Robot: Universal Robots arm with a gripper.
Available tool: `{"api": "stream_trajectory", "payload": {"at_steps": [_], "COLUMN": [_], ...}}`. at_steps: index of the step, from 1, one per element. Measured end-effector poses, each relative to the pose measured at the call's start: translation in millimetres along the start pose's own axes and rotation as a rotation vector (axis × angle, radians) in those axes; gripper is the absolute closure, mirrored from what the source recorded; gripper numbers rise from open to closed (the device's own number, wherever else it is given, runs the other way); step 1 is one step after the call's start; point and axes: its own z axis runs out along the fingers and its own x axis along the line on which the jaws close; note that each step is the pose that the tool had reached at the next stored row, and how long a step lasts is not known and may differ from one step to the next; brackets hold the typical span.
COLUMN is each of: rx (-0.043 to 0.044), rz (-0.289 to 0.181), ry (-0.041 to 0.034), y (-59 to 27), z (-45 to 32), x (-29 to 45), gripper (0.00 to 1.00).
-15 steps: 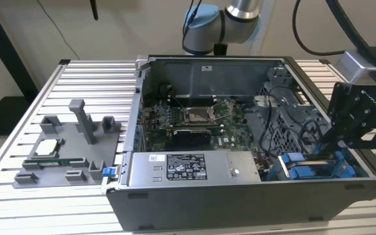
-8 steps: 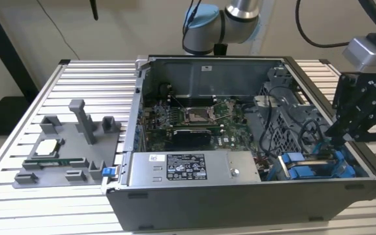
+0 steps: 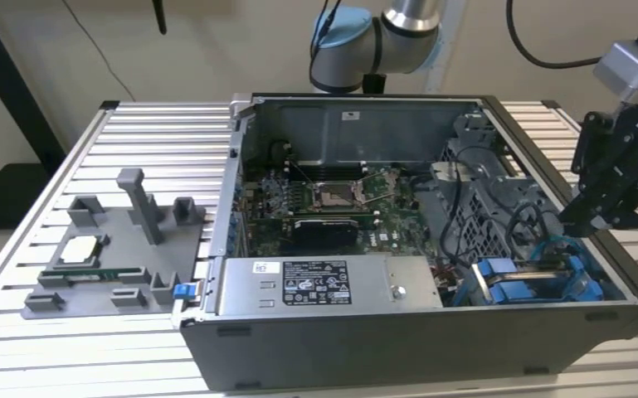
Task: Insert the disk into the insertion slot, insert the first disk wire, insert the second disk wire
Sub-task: 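Insert the first disk wire, then insert the second disk wire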
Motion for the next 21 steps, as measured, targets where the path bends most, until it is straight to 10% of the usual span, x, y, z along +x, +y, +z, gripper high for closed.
{"api": "stream_trajectory", "payload": {"at_steps": [13,21], "rx": [0.0018,0.0395], "rz": [0.000,-0.003], "ry": [-0.0014,-0.0027], "y": [0.1,-1.1], "z": [-1.3,2.8], "x": [-0.1,-1.1], "gripper": [0.00,0.00]}}
